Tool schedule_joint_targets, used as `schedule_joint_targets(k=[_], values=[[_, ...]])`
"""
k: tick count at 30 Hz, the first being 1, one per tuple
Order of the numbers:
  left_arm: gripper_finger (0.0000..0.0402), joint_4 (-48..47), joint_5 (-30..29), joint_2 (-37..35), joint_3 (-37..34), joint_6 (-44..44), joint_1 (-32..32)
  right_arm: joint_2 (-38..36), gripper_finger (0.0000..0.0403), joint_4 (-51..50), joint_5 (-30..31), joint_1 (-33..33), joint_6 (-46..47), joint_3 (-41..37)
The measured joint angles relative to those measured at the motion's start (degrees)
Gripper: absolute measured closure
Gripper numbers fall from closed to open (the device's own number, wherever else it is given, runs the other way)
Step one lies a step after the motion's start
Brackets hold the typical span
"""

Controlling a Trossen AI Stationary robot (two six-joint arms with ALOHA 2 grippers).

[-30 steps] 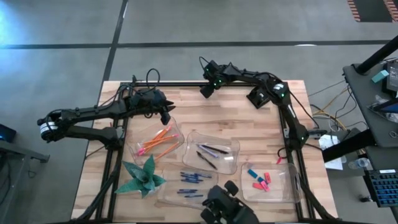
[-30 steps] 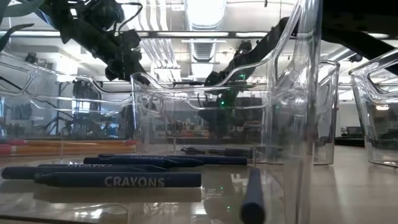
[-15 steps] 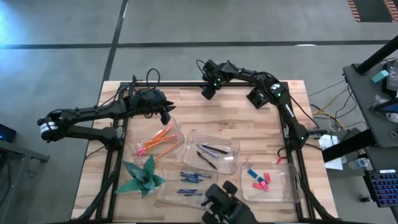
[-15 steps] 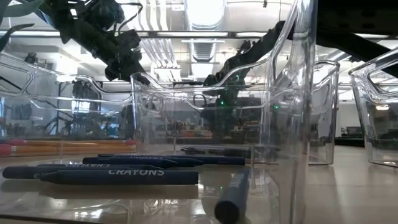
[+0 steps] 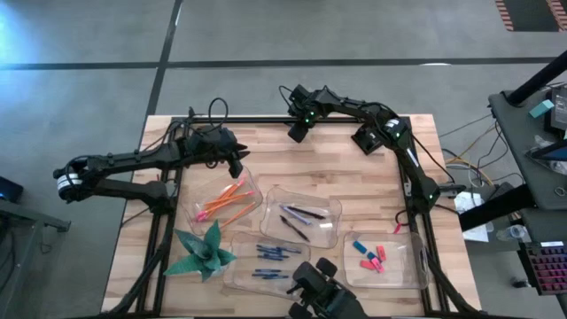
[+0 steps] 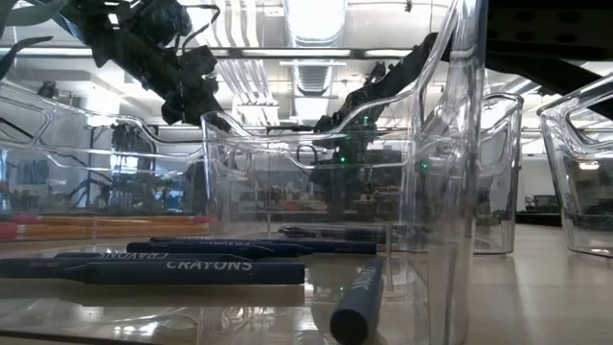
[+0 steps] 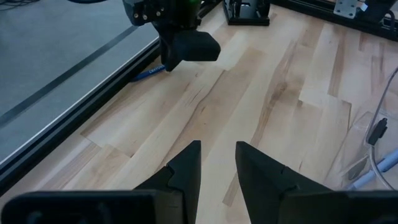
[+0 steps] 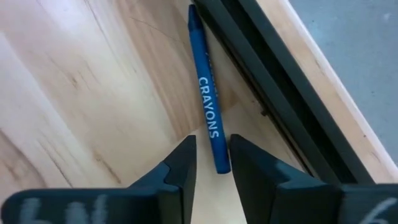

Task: Sort crayons/erasers/pens/pencils in bins
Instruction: Put the blue crayon into the bottom left transparent bin

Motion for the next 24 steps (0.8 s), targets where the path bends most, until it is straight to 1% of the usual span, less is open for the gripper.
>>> schedule_joint_targets(k=[8, 15, 24], values=[[0.0315, 0.01, 0.00, 0.00, 0.00, 0.00, 0.00, 0.00, 0.0345, -0.39, -0.39, 0.00, -3.25, 0.00], [0.0315, 0.02, 0.00, 0.00, 0.00, 0.00, 0.00, 0.00, 0.0385, -0.28, -0.39, 0.00, -6.30, -0.22], [0.0315, 0.02, 0.00, 0.00, 0.00, -0.02, 0.00, -0.44, 0.0392, -0.46, -0.42, 0.02, -6.51, -0.33]])
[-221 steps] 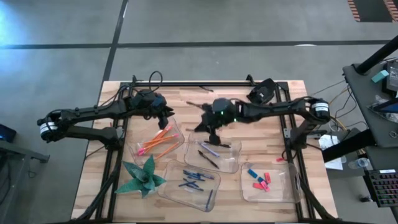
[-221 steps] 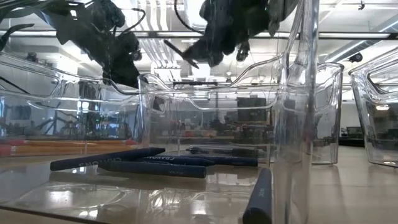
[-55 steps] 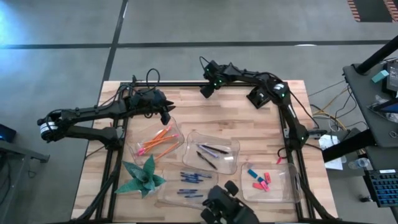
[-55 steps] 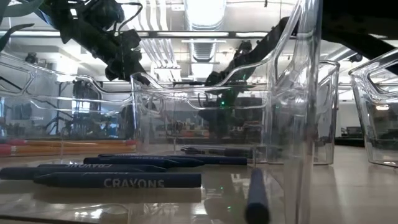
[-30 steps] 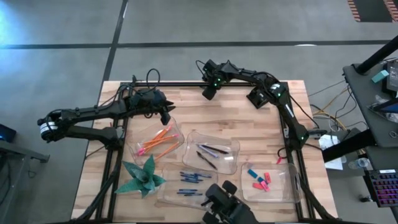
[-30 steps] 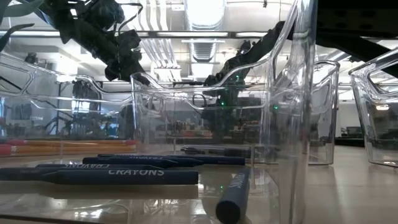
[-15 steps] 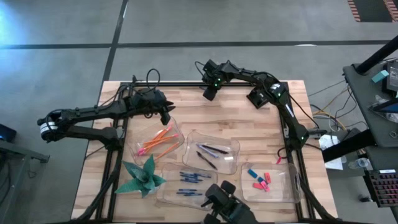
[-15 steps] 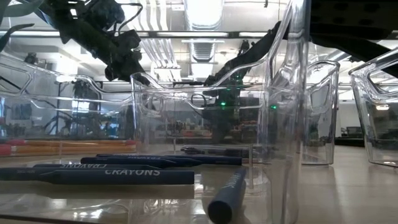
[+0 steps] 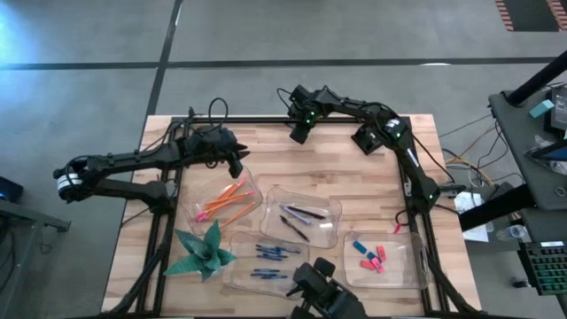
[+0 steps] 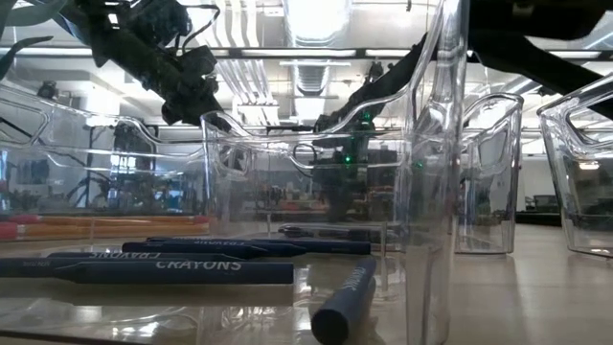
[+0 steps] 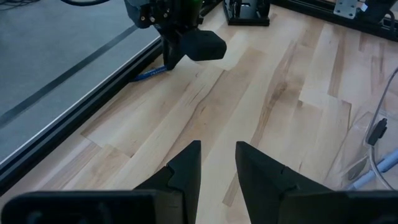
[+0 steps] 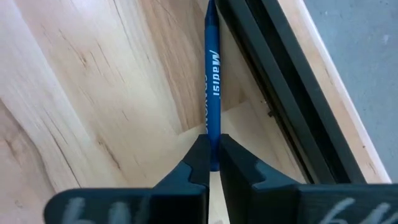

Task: Sort crayons/erasers/pens/pencils in bins
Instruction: Put the blue crayon into the bottom left transparent bin

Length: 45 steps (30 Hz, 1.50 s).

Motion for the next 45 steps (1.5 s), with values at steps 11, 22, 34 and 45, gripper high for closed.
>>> schedule_joint_targets(k=[11, 22, 34, 45], values=[[0.0315, -0.04, 0.00, 0.00, 0.00, -0.20, 0.00, -1.54, 0.0393, 0.09, -0.02, 0.09, 0.00, 0.02], [0.0315, -0.19, 0.00, 0.00, 0.00, -0.20, 0.00, -6.00, 0.0393, -0.31, -0.03, 1.60, -1.22, -0.38], [0.0315, -2.61, -0.07, -0.63, 0.00, -0.07, 0.00, -17.91, 0.0389, -1.12, -0.02, 6.31, -2.50, -7.87], [0.0315, -3.10, -3.09, -1.11, 0.00, 0.04, 0.02, -40.87, 0.0388, 10.58, -1.48, 17.90, 7.86, -31.63]])
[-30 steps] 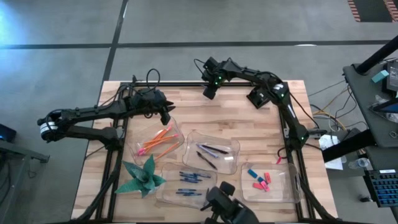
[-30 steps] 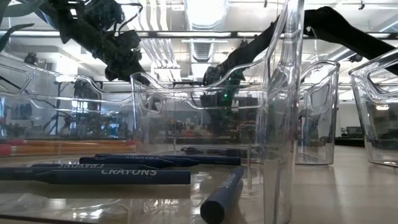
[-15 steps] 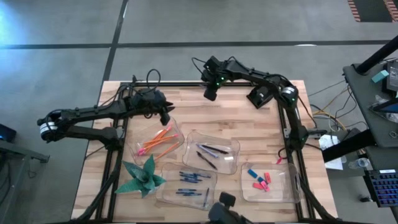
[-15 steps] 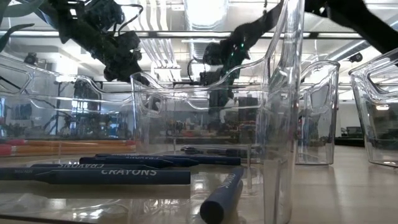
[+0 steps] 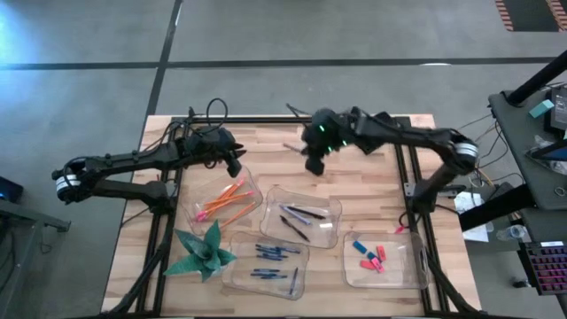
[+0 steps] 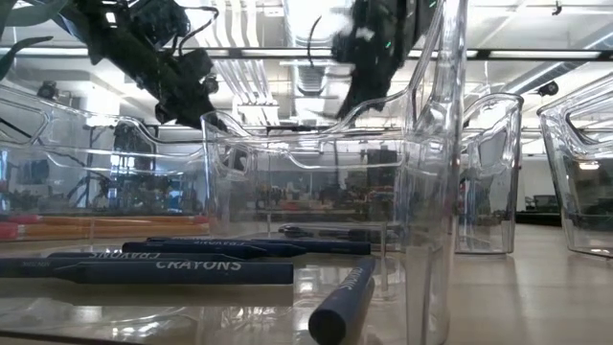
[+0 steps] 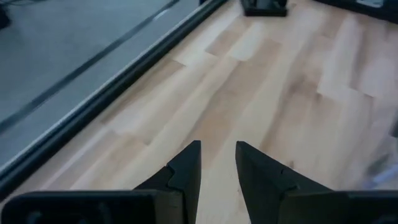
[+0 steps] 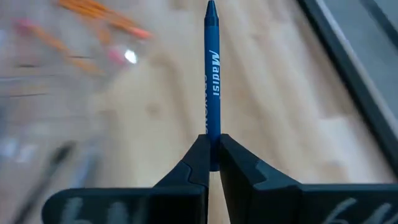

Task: Sort crayons/erasers/pens/pencils in bins
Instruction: Put the blue crayon into the bottom left transparent bin

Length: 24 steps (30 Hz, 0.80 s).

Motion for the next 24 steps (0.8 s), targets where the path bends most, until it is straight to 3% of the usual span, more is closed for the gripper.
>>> schedule_joint_targets(k=[6, 11, 19, 24], values=[[0.0315, 0.00, -4.36, 0.00, 0.00, 0.05, 0.00, -10.96, 0.0388, 13.20, -0.11, 11.89, 9.47, -12.89], [0.0315, 0.00, -4.86, 0.00, 0.00, 0.04, -0.02, -15.21, 0.0388, 25.63, -0.04, 22.01, 15.79, -20.00], [0.0315, 0.04, -4.89, 0.11, 0.00, -0.17, -0.02, -11.24, 0.0388, 39.24, 0.44, 34.20, 17.43, -22.25], [0.0315, -0.01, -4.86, 0.44, 0.00, -0.28, -0.02, -4.39, 0.0388, 39.74, 0.49, 38.65, 17.41, -17.69]])
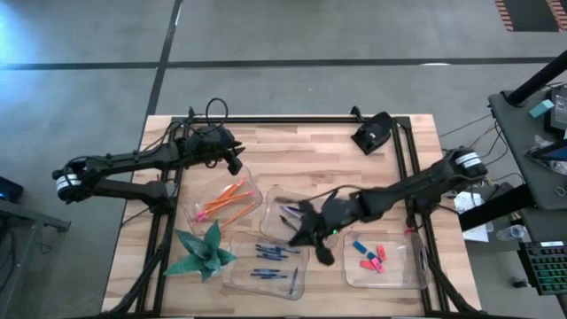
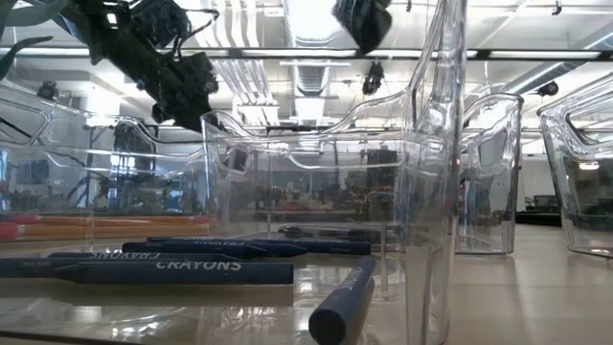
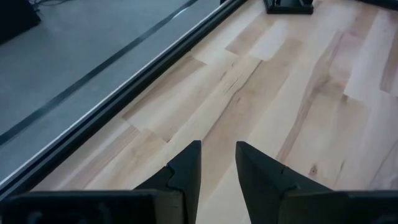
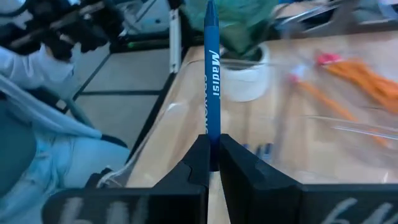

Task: Sort crayons/erasers/pens/pencils in bins
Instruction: Put the blue crayon into the bottom left transparent bin

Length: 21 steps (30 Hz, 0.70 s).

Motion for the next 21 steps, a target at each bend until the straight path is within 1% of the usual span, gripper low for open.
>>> schedule_joint_targets(k=[6, 10, 14, 17, 19, 21], values=[[0.0315, -0.14, 0.52, 0.00, 0.00, -0.29, 0.00, 9.85, 0.0388, -0.49, -0.42, 4.73, -0.11, 8.27], [0.0315, -0.13, 0.61, 0.00, 0.00, -0.31, -0.04, 15.14, 0.0388, -0.92, -0.51, 7.38, 0.21, 13.00], [0.0315, -0.12, 0.72, 0.00, 0.00, -0.69, -0.04, 19.71, 0.0388, -2.61, -0.50, 8.50, 3.36, 16.65], [0.0315, -0.04, 0.74, 0.00, 0.00, -3.74, -0.02, 22.91, 0.0388, -2.94, -0.01, 8.46, 6.36, 18.42], [0.0315, -0.10, 0.87, 0.00, 0.00, -5.16, -0.02, 24.55, 0.0388, -3.96, 1.09, 8.39, 7.95, 19.22], [0.0315, -0.45, 1.61, 0.00, 0.00, -6.42, -0.02, 25.91, 0.0388, -5.61, 4.20, 8.17, 9.44, 20.44]])
